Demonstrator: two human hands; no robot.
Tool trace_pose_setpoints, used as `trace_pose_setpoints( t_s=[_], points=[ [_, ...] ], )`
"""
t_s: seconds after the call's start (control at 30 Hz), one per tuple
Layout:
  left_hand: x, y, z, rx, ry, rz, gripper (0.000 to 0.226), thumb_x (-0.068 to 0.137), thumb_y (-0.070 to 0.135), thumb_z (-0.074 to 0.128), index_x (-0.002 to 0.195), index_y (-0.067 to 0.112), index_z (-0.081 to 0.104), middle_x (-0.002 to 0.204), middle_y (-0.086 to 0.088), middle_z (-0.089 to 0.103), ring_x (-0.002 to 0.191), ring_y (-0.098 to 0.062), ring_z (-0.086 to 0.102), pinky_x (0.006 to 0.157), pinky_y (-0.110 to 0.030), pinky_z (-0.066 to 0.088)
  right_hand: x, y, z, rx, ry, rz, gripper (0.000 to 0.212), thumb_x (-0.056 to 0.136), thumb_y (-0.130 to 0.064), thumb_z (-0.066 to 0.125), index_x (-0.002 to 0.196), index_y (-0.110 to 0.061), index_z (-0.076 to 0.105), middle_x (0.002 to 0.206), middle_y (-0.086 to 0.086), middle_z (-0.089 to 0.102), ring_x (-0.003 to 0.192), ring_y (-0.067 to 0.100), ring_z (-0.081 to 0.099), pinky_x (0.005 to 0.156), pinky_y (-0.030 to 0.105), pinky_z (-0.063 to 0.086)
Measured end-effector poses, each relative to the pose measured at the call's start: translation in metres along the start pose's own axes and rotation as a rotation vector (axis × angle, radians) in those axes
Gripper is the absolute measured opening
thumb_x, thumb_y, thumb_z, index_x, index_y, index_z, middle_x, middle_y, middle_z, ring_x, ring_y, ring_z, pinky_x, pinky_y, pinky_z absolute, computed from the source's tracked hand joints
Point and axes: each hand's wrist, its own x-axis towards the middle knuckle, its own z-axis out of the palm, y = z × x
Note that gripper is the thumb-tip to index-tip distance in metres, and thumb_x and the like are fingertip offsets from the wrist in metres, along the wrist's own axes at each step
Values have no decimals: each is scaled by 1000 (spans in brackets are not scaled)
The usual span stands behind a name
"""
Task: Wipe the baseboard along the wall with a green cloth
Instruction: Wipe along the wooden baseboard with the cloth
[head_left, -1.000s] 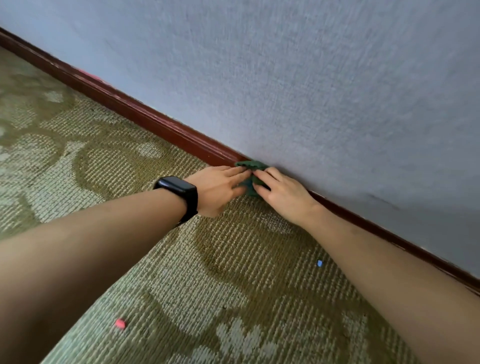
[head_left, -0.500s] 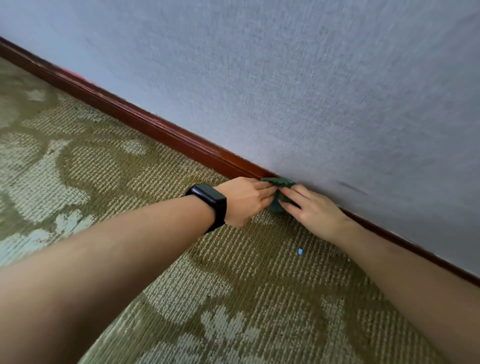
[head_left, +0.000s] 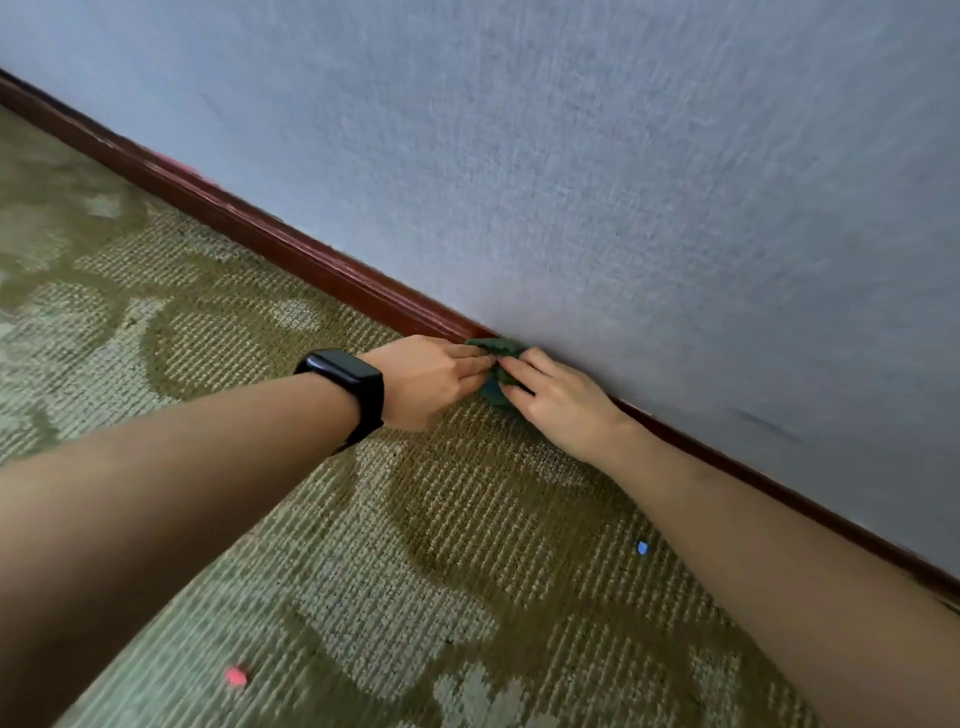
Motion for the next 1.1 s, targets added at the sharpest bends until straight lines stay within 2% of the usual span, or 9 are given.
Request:
trace_pose_setpoints(
  t_s=[0.23,0.3,0.37,0.43,0.6,0.73,0.93,1.1],
  points=[
    [-12,-48,34,50,132,133,53,95,18,40,144,5,27,155,-13,22,141,-24,24,117,-35,22,36,-11,5,-66,-5,-2,28,50,-11,90,75,-6,77,94,12,76,82,24,71,62,27,59],
    [-17,-60,43,61,157,134,53,95,18,40,144,4,26,155,-13,22,141,-24,24,117,-35,20,49,-13,8,-104,6,-24,19,57,-11,85,75,-8,78,96,10,76,83,23,71,62,25,59],
    [-26,-76,53,55,174,127,52,95,16,40,144,5,27,154,-13,24,140,-24,26,116,-36,22,70,-18,10,-115,28,-18,9,68,-12,71,74,-10,78,96,8,76,83,20,71,62,23,58],
    [-36,-93,64,50,196,114,51,94,14,39,143,4,28,153,-13,25,139,-25,28,115,-36,23,93,-25,14,-126,45,-3,9,67,-13,75,74,-9,78,98,10,76,84,21,71,63,24,58],
    [-48,-114,83,78,216,104,55,93,15,41,144,6,26,154,-12,24,140,-23,26,116,-34,21,115,-37,18,-91,38,36,22,59,-4,83,80,-2,76,102,17,74,87,27,70,65,31,60],
    [-44,-106,84,75,324,130,54,91,15,48,140,0,34,147,-17,38,136,-27,35,113,-38,32,102,-35,15,-88,6,35,31,54,-2,88,82,0,75,103,20,73,88,29,70,63,32,60],
    [-27,-84,68,49,468,283,56,76,10,65,129,-3,50,134,-22,53,124,-33,50,102,-43,43,53,-26,6,-81,-58,62,43,52,1,87,92,0,73,108,22,70,92,31,69,61,33,60],
    [-15,-74,77,80,465,281,55,91,17,50,140,-1,33,148,-21,35,136,-31,32,112,-40,30,46,-26,4,-85,-65,85,44,50,2,89,91,0,74,106,20,71,91,31,70,61,33,60]
  ],
)
